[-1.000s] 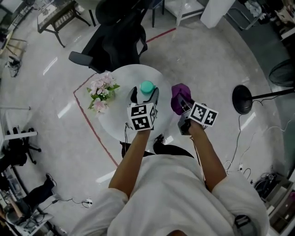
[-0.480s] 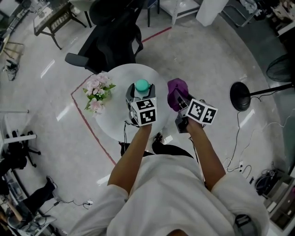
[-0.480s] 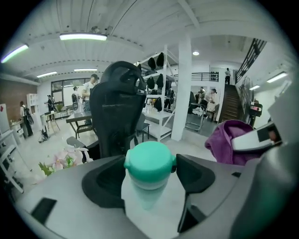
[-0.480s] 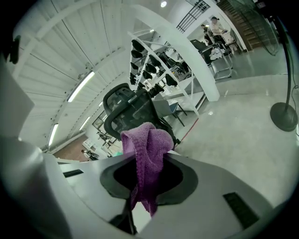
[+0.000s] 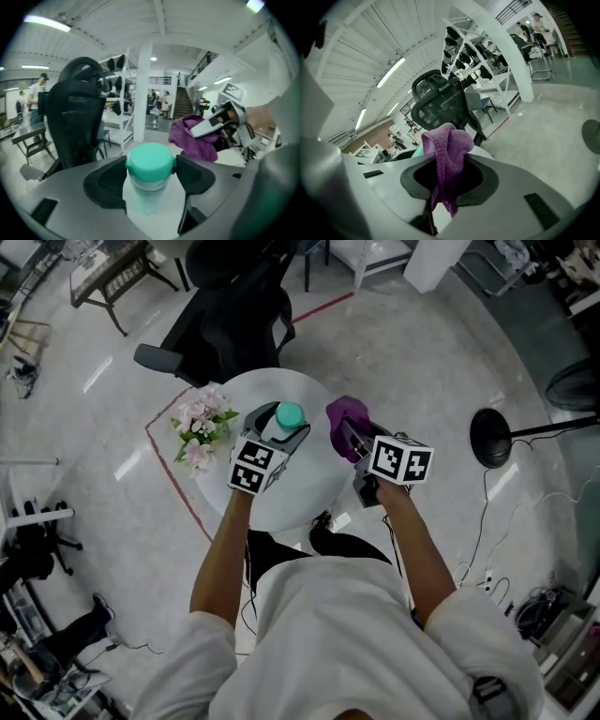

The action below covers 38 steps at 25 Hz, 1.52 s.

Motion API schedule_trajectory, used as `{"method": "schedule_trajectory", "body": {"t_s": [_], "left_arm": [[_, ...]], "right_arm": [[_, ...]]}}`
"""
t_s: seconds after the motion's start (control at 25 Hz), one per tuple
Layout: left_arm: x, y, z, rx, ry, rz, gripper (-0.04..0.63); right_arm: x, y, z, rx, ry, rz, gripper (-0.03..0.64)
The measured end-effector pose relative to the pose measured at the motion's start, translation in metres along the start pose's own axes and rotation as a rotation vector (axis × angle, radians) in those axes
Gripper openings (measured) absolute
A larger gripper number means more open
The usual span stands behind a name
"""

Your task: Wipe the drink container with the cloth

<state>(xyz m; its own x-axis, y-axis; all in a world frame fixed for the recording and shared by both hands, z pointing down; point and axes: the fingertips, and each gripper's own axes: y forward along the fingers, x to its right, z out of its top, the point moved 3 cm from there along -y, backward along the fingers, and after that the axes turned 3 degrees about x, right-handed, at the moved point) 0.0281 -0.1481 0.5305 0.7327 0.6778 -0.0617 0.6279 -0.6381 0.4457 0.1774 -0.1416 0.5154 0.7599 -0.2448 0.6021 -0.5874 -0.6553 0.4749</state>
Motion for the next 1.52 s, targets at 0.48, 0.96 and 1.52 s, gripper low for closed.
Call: {"method": "schedule_trajectory", "body": {"t_s": [0.48, 0.96, 1.52], "left_arm": [[0.017, -0.004, -0.002, -0.081, 0.257, -0.595, 0.334], [0.02, 0.001, -0.004, -0.079, 0.222, -0.684, 0.331], [0.013, 0.008, -0.006, -0.097, 0.264, -0.787, 0.331]], "right_arm": [[-0.04, 0.041, -0.005, -0.027, 0.265, 0.156, 0.097], [0.011, 0.097, -0.046, -0.066, 0.374, -0.033, 0.094], [0.077, 0.127, -0.132, -0.171, 0.413, -0.287, 0.092]]}}
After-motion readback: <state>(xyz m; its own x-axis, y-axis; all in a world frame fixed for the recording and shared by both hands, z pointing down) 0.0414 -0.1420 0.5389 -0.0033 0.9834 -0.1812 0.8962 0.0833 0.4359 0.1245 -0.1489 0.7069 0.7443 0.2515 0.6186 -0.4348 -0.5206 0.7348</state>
